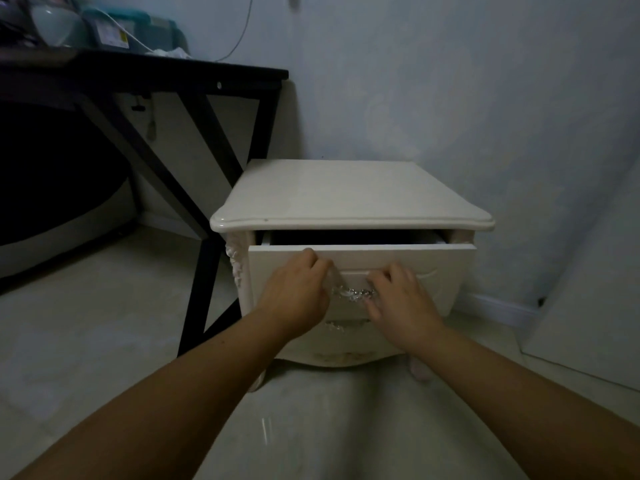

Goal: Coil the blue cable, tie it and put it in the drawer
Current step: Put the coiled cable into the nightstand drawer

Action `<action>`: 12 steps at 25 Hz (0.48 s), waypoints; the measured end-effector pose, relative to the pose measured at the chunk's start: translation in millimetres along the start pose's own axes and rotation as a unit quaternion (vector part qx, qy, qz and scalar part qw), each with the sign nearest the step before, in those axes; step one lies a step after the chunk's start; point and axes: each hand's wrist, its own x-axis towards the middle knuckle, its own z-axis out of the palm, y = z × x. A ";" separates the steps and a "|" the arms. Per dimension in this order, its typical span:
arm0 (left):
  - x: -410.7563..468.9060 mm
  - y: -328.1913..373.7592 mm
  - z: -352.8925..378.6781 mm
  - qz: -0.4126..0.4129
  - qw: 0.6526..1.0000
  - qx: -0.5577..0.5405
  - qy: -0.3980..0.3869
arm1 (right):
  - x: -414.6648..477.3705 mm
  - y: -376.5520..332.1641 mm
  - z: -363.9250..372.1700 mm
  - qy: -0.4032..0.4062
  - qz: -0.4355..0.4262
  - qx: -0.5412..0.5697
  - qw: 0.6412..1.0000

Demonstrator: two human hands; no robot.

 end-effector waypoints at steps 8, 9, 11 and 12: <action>34.1 -16.8 20.6 -0.051 0.995 0.020 -0.084 | 39.9 -1.9 14.9 -0.134 0.040 0.018 0.990; 36.5 -18.0 22.4 -0.059 0.993 0.026 -0.102 | 43.4 -2.6 18.0 -0.138 0.043 0.020 0.989; 40.8 -19.4 24.8 -0.066 0.989 0.035 -0.124 | 50.6 -3.1 20.8 -0.127 0.047 0.027 0.990; 40.3 -18.0 25.2 -0.068 0.989 0.032 -0.127 | 51.5 -5.2 23.0 -0.115 0.047 0.034 0.992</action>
